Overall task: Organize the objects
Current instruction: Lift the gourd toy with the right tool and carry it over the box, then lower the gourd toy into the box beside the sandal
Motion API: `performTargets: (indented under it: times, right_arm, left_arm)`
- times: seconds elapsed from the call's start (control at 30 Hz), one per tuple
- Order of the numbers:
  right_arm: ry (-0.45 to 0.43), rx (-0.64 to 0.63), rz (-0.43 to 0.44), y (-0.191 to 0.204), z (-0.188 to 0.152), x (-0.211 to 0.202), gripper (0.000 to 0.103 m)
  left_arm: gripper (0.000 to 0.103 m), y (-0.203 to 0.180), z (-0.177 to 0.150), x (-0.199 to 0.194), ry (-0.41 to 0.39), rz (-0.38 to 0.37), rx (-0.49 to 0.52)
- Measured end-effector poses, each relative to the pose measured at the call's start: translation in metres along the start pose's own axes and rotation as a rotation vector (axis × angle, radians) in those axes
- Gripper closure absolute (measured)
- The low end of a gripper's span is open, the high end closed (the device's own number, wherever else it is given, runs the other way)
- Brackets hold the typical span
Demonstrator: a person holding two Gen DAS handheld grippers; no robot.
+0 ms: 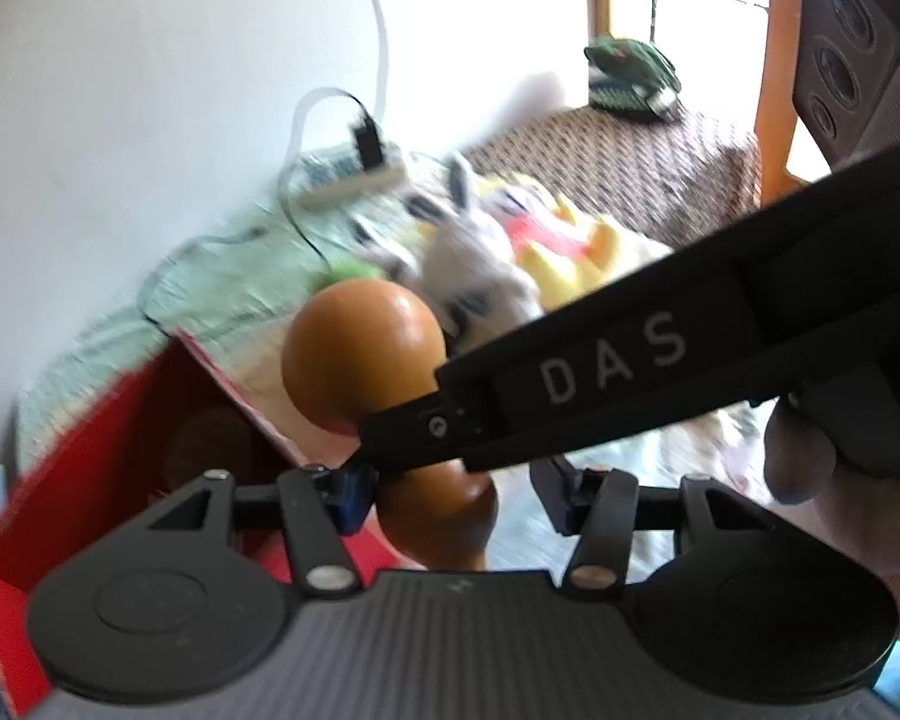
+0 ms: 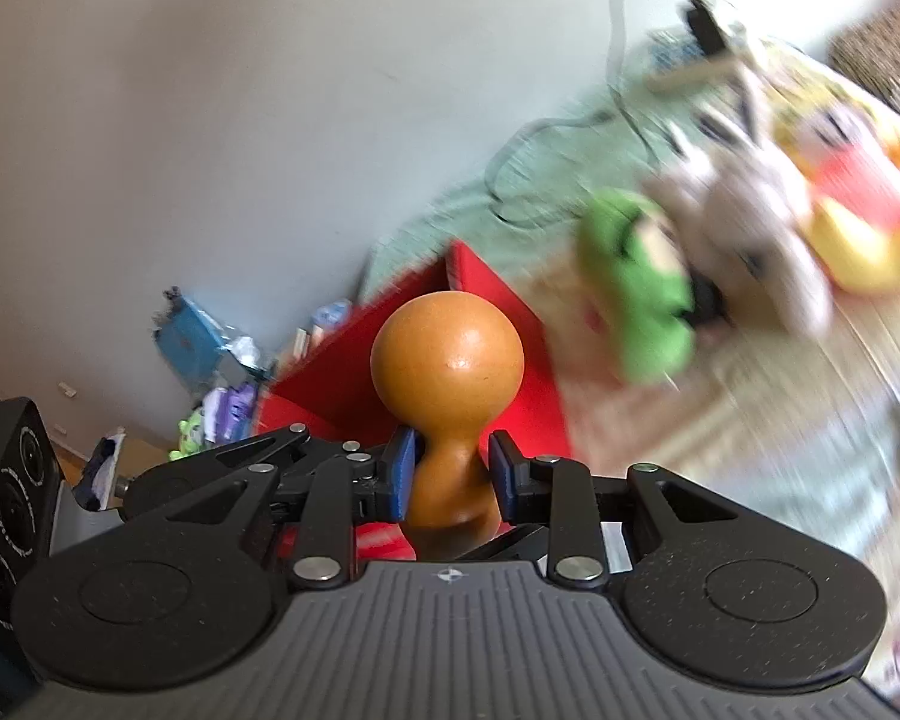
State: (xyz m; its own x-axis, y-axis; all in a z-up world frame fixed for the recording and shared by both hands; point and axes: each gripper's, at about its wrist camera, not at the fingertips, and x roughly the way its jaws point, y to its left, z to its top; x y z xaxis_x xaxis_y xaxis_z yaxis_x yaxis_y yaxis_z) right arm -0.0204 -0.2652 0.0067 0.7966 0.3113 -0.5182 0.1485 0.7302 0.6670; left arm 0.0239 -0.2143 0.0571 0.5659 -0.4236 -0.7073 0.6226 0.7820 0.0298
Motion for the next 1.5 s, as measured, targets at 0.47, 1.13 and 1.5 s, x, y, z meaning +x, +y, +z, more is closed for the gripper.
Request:
performTargets:
  times: [0.47, 1.13, 1.5]
  right_arm:
    - [0.190, -0.202, 0.074, 0.067, 0.047, 0.133, 0.074]
    - [0.493, -0.257, -0.030, 0.073, 0.036, 0.255, 0.086]
    - [0.529, -0.235, -0.141, 0.067, 0.030, 0.263, 0.082]
  left_arm:
    - [0.048, 0.127, -0.018, -0.004, 0.079, 0.147, -0.196]
    - [0.046, 0.224, -0.075, 0.076, 0.357, 0.092, -0.441]
    - [0.026, 0.235, -0.083, 0.077, 0.369, 0.109, -0.500]
